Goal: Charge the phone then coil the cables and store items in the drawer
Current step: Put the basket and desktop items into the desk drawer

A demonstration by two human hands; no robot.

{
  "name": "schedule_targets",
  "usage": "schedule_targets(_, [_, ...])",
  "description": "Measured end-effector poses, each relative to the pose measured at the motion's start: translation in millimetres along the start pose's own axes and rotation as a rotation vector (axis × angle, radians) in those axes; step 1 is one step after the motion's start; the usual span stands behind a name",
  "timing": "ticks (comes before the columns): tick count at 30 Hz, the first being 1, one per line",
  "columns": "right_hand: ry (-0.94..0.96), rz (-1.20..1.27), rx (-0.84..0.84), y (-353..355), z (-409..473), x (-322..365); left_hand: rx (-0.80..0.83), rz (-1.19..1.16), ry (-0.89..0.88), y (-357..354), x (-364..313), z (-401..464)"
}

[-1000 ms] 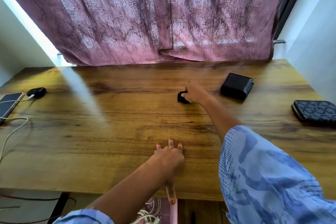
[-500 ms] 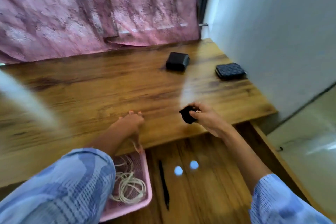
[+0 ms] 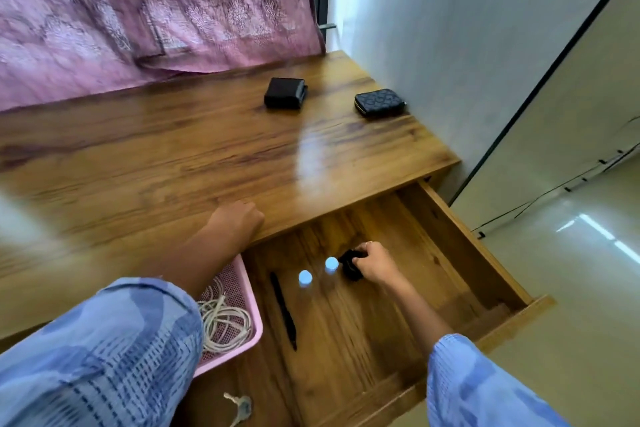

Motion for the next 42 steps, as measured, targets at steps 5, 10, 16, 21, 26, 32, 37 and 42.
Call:
schedule_targets(5, [-0.041, -0.045, -0.067, -6, 5, -14, -0.040, -0.111, 0.020, -23, 11, 10])
schedule_targets(10, [-0.033, -0.072, -0.136, -5, 5, -19, -0.028, -0.189, 0.018, -35, 17, 13])
schedule_targets(16, [0.012, -0.143, -0.172, 5, -8, -13, -0.015, -0.194, -0.001, -25, 14, 11])
schedule_targets(21, [0.224, -0.134, -0.348, 55, -34, 28, 0.023, -0.255, -0.040, -7, 10, 6])
schedule_targets(26, [0.388, -0.148, -0.450, 105, -48, 76, 0.019, -0.332, 0.000, 13, 9, 8])
schedule_targets(32, [0.410, -0.354, -0.393, 156, -20, 114, -0.040, -0.412, -0.041, 55, -7, 29])
schedule_targets(37, [0.319, -0.508, -0.357, 205, 37, 127, 0.027, -0.376, -0.071, 92, -36, 72])
schedule_targets(42, [0.324, -0.772, -0.322, 242, 91, 166, 0.070, -0.295, -0.071, 118, -59, 103])
Point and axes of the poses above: each hand's wrist, its own z-axis towards the middle knuckle, its own y-axis out of the back of the hand, x = y × z, the point moved 10 cm from there along z, towards the middle knuckle, and after that the axes turned 14 degrees about x, right-handed, at the moved point
